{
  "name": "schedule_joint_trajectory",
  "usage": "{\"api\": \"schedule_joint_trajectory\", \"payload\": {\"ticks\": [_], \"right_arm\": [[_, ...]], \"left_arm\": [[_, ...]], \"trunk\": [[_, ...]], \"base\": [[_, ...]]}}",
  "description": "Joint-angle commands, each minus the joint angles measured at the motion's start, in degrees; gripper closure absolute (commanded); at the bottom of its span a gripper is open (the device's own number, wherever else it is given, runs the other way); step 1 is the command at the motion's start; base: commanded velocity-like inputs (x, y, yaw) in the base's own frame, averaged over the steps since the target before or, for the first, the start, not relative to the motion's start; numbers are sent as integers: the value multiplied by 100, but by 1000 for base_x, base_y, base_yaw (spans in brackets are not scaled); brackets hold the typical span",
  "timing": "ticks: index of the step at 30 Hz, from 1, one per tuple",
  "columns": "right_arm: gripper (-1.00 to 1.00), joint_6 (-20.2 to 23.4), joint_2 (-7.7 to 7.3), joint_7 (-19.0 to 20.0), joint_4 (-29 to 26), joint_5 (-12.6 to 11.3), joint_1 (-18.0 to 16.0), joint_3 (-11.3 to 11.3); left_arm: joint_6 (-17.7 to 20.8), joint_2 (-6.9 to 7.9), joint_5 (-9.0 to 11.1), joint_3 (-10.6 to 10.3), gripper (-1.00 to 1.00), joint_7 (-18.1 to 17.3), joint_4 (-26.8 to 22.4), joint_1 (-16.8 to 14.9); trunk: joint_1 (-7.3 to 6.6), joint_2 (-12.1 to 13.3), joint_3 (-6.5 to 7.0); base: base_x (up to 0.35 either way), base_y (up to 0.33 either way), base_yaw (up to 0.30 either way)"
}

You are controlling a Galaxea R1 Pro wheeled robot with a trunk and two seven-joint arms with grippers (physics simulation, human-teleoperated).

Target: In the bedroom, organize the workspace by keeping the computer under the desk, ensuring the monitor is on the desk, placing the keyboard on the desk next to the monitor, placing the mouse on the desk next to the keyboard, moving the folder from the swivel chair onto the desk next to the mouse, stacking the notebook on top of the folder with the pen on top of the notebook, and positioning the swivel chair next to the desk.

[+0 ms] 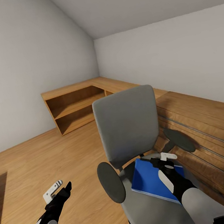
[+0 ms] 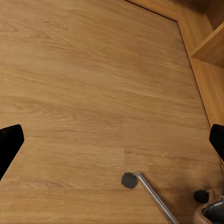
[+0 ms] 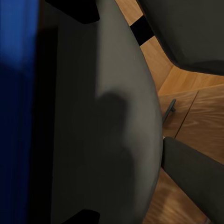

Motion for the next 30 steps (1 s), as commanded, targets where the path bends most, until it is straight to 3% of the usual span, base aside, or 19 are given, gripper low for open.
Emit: {"api": "schedule_joint_trajectory", "payload": {"ticks": [1, 7, 15, 24, 30], "right_arm": [[-100, 36, -2, -35, -12, -18, -1, 17], [-100, 48, 4, -41, 7, -13, -1, 24], [-100, 767, 6, -26, 12, -49, -1, 15], [-100, 827, 6, -26, 10, -54, -1, 14], [-100, 828, 6, -26, 8, -54, -1, 14]], "left_arm": [[21, 2, 43, -2, -100, 32, -10, -2], [21, 2, 41, -3, -100, 32, -10, -2], [21, 2, 49, -4, -100, 32, -10, -4], [21, 2, 49, -4, -100, 32, -10, -3], [21, 2, 49, -4, -100, 32, -10, -3]], "trunk": [[-1, -2, -5], [-1, -2, -5], [-1, -2, -5], [-1, -2, -5], [-1, -2, -5]], "base": [[0, 0, 0], [0, 0, 0], [0, 0, 0], [0, 0, 0], [-211, 0, 0]]}}
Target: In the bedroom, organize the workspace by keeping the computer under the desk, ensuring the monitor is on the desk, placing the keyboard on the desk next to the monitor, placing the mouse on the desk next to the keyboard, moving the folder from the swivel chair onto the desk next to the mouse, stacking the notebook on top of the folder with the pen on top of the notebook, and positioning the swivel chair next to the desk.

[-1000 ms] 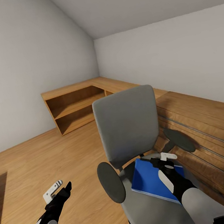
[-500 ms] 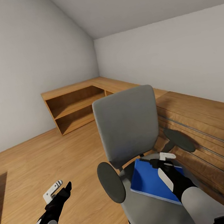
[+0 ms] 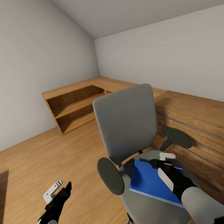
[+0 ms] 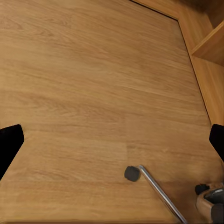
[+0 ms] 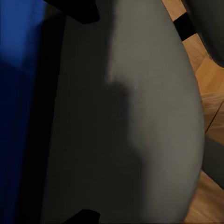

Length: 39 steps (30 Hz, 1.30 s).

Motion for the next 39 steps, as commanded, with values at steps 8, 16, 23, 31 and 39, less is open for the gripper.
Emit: {"api": "schedule_joint_trajectory", "payload": {"ticks": [8, 16, 23, 31, 39], "right_arm": [[-100, 28, -2, -37, 264, -57, 1, 17], [-100, 27, -2, -37, 265, -54, 1, 17], [-100, 11, -2, -37, 265, -54, 1, 17], [-100, -17, -2, -34, 246, -52, 1, 22], [-100, -531, 5, -39, 120, -38, 1, 32]], "left_arm": [[21, -3, 44, -1, -100, 33, -10, -1], [21, -7, 44, -1, -100, 33, -10, 1], [21, -7, 44, -1, -100, 32, -10, 1], [21, -7, 44, -1, -100, 32, -6, 1], [21, -7, 44, -1, -100, 33, 23, -2]], "trunk": [[-2, -2, -6], [-2, -2, -6], [-2, -2, -6], [-2, -2, -6], [-2, -2, -6]], "base": [[-41, 0, 0], [-102, 0, 0], [-166, 0, 0], [-28, 0, 0], [-1, 0, 0]]}}
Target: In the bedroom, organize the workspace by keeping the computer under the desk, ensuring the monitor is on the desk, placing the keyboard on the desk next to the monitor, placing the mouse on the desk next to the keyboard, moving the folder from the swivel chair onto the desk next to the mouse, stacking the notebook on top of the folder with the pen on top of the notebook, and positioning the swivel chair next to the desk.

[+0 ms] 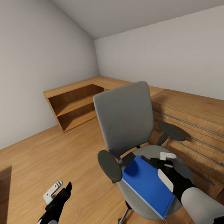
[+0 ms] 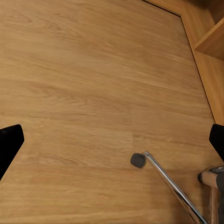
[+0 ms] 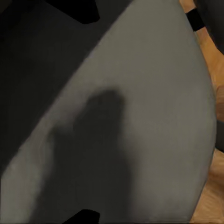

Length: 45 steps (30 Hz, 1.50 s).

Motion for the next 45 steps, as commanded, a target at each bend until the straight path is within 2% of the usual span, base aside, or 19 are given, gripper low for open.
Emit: {"api": "schedule_joint_trajectory", "payload": {"ticks": [1, 7, 26, 34, 45], "right_arm": [[-100, -88, -1, -42, -81, -22, 2, 16], [-100, -350, 2, -63, -389, -14, 11, 11], [-100, -390, 6, -58, -457, -6, 16, 12], [-100, -385, 1, -45, -454, -4, 16, 245], [-100, -370, -11, -43, -439, 33, 16, 366]], "left_arm": [[21, 2, 44, -1, -100, 32, -6, -3], [21, 1, 51, -9, -100, 32, 10, 0], [21, -7, 45, -10, -100, 32, 42, 1], [21, -7, 44, -10, -100, 32, 45, 1], [21, -7, 44, -15, -100, 32, 45, 1]], "trunk": [[-1, -2, -5], [-1, -2, 19], [-1, -2, 120], [-1, -2, 112], [-1, -2, 95]], "base": [[0, 0, 0], [0, 0, 87], [0, 0, 215], [0, 0, 267], [0, 0, 113]]}}
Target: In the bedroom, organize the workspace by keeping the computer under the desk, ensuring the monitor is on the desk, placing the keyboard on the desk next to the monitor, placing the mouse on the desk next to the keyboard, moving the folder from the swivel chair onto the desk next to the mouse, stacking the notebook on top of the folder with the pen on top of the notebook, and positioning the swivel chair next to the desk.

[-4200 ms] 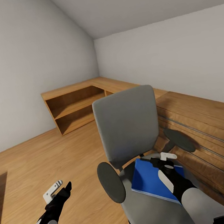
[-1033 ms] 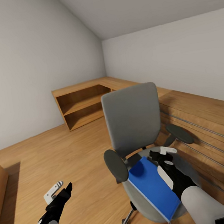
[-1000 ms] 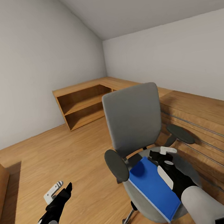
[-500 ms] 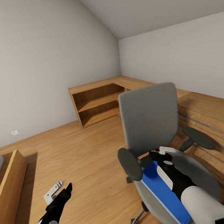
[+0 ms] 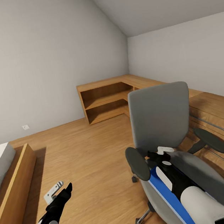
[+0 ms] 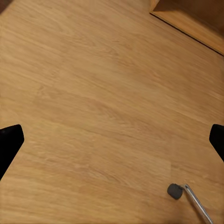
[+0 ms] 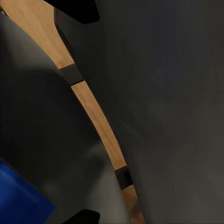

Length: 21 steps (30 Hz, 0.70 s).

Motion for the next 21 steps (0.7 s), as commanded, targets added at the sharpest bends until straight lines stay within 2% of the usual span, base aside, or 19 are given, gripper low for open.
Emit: {"api": "schedule_joint_trajectory", "payload": {"ticks": [1, 8, 21], "right_arm": [[-100, 25, -6, -48, -8, -27, -2, 46], [-100, 28, -14, -50, 3, 79, -1, 93], [-100, 41, -17, -87, 43, 126, -2, 100]], "left_arm": [[21, 2, 44, -4, -100, 32, -10, -3], [21, 2, 44, -36, -100, 33, -10, -5], [21, 2, 44, -40, -100, 28, -10, -5]], "trunk": [[-1, -3, -6], [-1, -3, -6], [-1, -3, -6]], "base": [[0, 0, 14], [0, 0, 5], [0, 0, 0]]}}
